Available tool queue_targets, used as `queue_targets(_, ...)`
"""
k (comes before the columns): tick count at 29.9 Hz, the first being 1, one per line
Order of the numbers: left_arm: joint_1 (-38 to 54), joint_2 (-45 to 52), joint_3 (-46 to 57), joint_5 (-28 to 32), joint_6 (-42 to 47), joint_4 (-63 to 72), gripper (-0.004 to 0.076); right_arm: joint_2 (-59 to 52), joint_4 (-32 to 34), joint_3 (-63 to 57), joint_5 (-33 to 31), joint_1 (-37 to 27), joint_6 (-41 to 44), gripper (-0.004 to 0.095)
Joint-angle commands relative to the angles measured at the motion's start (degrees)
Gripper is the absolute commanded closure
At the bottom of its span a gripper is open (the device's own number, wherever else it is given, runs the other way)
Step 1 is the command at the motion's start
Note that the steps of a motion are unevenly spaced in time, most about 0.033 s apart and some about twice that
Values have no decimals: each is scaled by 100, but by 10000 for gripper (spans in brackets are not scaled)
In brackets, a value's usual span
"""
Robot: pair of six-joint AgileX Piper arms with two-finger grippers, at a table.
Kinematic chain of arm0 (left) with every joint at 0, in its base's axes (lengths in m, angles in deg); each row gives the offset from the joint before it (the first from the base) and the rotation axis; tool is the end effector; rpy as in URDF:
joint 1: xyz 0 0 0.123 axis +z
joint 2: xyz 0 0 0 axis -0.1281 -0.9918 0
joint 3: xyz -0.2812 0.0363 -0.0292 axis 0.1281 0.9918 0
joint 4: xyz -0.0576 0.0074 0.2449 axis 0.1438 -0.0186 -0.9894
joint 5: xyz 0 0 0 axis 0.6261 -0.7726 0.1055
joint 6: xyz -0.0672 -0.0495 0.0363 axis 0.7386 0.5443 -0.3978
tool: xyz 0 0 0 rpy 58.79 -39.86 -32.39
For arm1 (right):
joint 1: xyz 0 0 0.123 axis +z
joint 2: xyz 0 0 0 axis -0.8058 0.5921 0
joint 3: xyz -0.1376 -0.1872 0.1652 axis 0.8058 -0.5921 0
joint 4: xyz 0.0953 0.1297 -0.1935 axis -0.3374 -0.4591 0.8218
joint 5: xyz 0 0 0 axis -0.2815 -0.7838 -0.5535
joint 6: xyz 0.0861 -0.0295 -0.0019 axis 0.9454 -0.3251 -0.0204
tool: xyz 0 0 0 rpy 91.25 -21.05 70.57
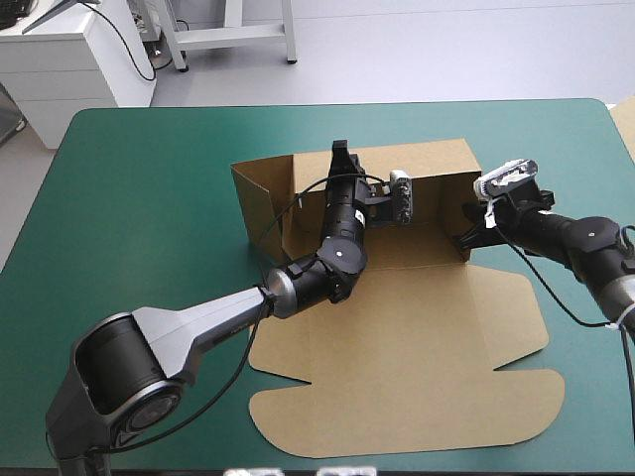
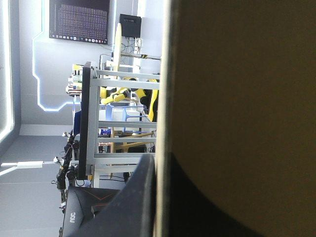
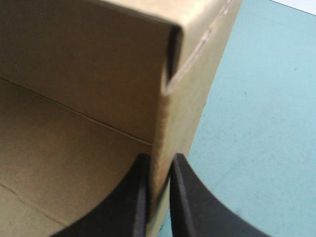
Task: Fold the box
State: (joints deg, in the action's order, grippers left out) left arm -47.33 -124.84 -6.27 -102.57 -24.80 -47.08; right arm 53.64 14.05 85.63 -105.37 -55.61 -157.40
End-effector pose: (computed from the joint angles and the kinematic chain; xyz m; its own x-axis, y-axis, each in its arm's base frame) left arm 0.3071 -0.3287 0.2866 0.1578 0.9697 -0.1866 0.2467 0.1443 0.9583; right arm 0.3030 0.0255 0.2798 -0.4540 -0.3053 -0.8371 -0.4709 0.8797 -0.0655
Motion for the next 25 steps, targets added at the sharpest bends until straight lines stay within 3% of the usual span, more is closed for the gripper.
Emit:
queue_targets(1,-84,242,-126,353,115,-370,731,-227,97,145,-428,229,215,905)
queue_targets(7,-84,221,-126,366,115,-397,691,-227,434,145,-261,237,716,905)
queue_targets(13,-84,221,-126,366,115,-855,440,-220,978,145,-187,237,1280,905)
queue_targets(15,-84,221,-126,354,115,-869,394,-179,1078,145,-126,237,1457,905)
queue_targets(25,-256,365,-126,150,141,-869,393,379,1067,301,237,237,1810,905)
